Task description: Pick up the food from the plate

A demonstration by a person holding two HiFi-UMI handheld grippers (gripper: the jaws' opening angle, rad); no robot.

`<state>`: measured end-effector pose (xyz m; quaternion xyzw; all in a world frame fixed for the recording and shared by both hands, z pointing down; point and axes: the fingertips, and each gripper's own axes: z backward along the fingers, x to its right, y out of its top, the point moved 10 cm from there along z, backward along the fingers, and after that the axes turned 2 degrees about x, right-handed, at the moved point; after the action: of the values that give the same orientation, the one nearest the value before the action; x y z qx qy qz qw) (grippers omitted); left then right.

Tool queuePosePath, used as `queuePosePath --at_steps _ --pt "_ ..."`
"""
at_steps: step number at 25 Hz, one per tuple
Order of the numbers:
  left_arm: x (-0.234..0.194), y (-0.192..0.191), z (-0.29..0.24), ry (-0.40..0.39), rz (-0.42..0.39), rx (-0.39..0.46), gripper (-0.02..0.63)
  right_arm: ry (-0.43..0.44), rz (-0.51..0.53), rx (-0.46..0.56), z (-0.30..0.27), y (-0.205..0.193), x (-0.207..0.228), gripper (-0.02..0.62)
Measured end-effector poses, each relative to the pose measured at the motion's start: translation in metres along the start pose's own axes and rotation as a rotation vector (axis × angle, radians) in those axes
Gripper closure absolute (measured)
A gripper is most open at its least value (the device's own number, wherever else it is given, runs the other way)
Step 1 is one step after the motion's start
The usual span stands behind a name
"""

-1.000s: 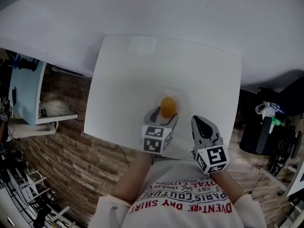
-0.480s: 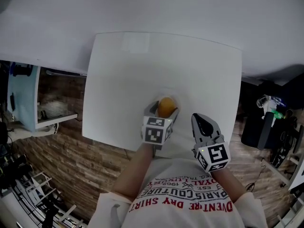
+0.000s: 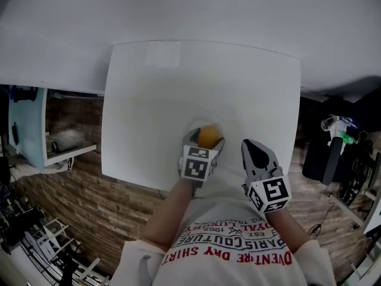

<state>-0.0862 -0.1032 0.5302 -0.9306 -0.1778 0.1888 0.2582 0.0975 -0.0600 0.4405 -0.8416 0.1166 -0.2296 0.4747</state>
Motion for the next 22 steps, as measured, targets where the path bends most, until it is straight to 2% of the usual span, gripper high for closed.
queuePosePath --at_steps 8,12,18,22 --pt "-0.001 0.001 -0.002 -0.005 -0.014 0.014 0.250 -0.016 -0.019 -0.004 0.002 -0.003 0.004 0.586" --pt "-0.002 0.003 -0.001 -0.045 -0.023 0.026 0.250 -0.013 -0.010 -0.003 0.000 -0.001 0.002 0.586" --pt "0.001 0.024 0.030 -0.061 -0.035 0.160 0.249 -0.022 0.021 0.015 0.008 0.008 -0.006 0.586" --pt "0.002 0.045 0.066 -0.061 -0.039 0.287 0.250 -0.028 0.048 0.053 0.013 0.017 -0.018 0.586"
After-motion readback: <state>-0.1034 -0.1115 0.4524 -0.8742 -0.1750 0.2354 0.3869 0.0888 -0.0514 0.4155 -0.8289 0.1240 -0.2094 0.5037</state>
